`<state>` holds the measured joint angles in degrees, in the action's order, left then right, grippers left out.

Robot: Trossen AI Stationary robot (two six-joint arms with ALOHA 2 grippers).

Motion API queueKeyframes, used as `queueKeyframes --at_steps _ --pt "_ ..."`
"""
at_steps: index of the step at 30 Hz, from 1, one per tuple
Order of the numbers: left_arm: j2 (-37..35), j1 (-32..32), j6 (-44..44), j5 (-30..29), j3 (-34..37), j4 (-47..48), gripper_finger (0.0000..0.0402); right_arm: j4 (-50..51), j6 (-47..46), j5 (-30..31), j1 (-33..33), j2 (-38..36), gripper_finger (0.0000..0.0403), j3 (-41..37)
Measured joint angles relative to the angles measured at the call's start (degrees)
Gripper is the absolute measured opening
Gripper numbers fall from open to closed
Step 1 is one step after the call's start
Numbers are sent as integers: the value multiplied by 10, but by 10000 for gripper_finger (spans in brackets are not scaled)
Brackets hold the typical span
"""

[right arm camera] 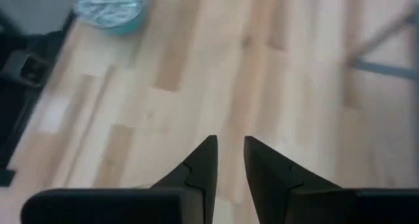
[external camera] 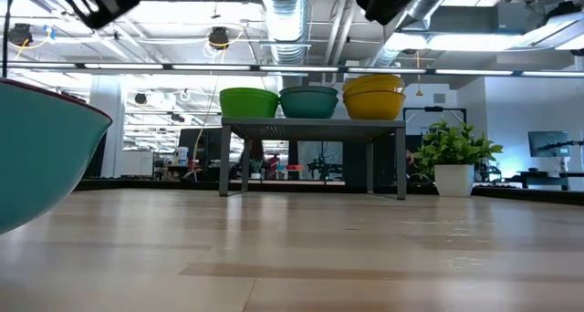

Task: Pick & Place Mini bowls
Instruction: Stack the green patterned bowl on top of the green patterned bowl on the shelf

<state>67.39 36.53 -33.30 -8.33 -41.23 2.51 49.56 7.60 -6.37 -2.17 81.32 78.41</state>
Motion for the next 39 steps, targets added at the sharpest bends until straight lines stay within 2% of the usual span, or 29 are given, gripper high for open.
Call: queueKeyframes --at_steps 4,7,10,15,26,39 --pt "54 49 -4 -23 0 -63 104 -53 -2 0 -51 0 71 -45" --pt "107 70 -39 -24 0 -102 104 -91 -5 1 -76 0 71 -75" --pt "160 83 -77 -21 0 -126 104 -120 -27 1 -90 0 71 -100" --pt "213 107 -72 -21 0 -154 104 -135 -52 2 -98 0 70 -127" --pt "235 148 -67 -47 0 -189 104 -163 -77 2 -98 0 70 -132" --pt "235 156 -60 -61 0 -194 104 -179 -71 2 -98 0 70 -132"
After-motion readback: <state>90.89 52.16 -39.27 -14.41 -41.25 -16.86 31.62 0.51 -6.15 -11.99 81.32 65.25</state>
